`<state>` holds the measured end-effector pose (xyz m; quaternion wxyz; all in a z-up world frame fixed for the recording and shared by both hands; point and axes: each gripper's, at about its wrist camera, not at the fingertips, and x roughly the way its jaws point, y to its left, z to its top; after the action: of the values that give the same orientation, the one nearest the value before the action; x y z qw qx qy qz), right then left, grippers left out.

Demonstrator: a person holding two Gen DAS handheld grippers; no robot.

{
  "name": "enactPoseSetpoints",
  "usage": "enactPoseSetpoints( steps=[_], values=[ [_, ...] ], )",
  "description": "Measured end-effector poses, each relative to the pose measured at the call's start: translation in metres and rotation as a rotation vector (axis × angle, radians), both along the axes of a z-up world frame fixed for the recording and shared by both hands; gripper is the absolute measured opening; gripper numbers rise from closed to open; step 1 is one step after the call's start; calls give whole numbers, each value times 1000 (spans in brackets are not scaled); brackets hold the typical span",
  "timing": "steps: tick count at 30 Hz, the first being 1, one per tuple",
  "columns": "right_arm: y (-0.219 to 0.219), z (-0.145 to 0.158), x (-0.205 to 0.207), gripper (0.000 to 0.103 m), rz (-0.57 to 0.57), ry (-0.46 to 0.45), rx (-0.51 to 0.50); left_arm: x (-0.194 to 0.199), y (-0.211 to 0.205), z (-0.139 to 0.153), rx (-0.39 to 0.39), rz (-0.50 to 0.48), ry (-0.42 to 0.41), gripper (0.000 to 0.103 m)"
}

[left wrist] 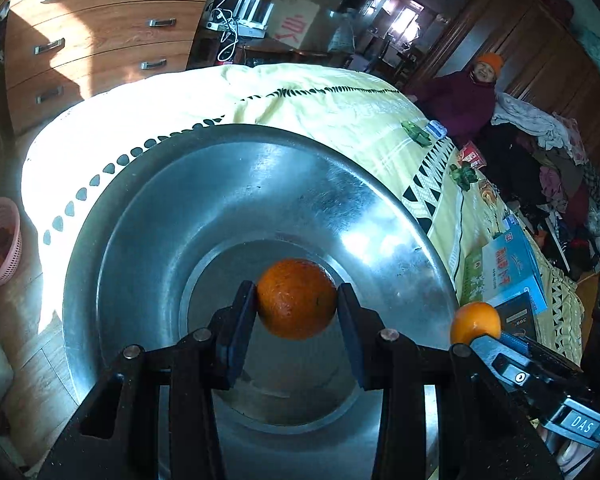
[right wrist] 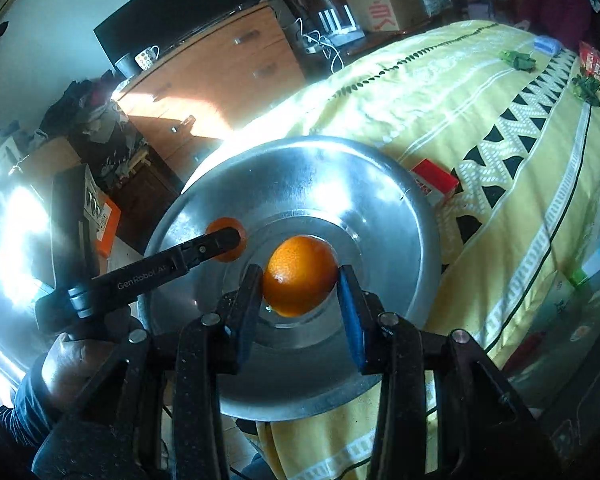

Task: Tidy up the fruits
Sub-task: 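Carry both held oranges over the steel bowl, then open both tools to drop the oranges into the bowl, then grasp another orange with the left tool while the right tool grasps an orange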

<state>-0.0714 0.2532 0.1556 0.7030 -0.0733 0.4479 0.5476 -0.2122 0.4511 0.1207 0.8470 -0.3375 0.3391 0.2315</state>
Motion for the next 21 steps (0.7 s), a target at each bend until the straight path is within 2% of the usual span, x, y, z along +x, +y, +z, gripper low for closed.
enactPoseSetpoints(
  steps=[3, 4, 9, 11, 13, 17, 21],
  values=[
    [7, -7, -2, 39, 5, 8, -21, 4, 0, -1, -7, -11, 7, 43],
    [9, -8, -3, 39, 8, 12, -26, 4, 0, 0, -6, -14, 7, 46],
    [15, -9, -4, 40, 8, 18, -30, 8, -3, 5, -2, -31, -11, 73],
    [15, -5, -5, 42, 6, 7, -29, 8, -6, 9, 6, -33, -15, 75],
    [9, 4, -8, 50, -2, -17, -8, 8, -6, 13, 17, -29, -23, 77],
    [-17, 30, -16, 50, -27, -64, 66, 4, -13, 26, 50, -21, -49, 78],
    [-64, 54, -34, 52, -58, -137, 143, -1, -38, 53, 149, -28, -119, 78]
  ],
)
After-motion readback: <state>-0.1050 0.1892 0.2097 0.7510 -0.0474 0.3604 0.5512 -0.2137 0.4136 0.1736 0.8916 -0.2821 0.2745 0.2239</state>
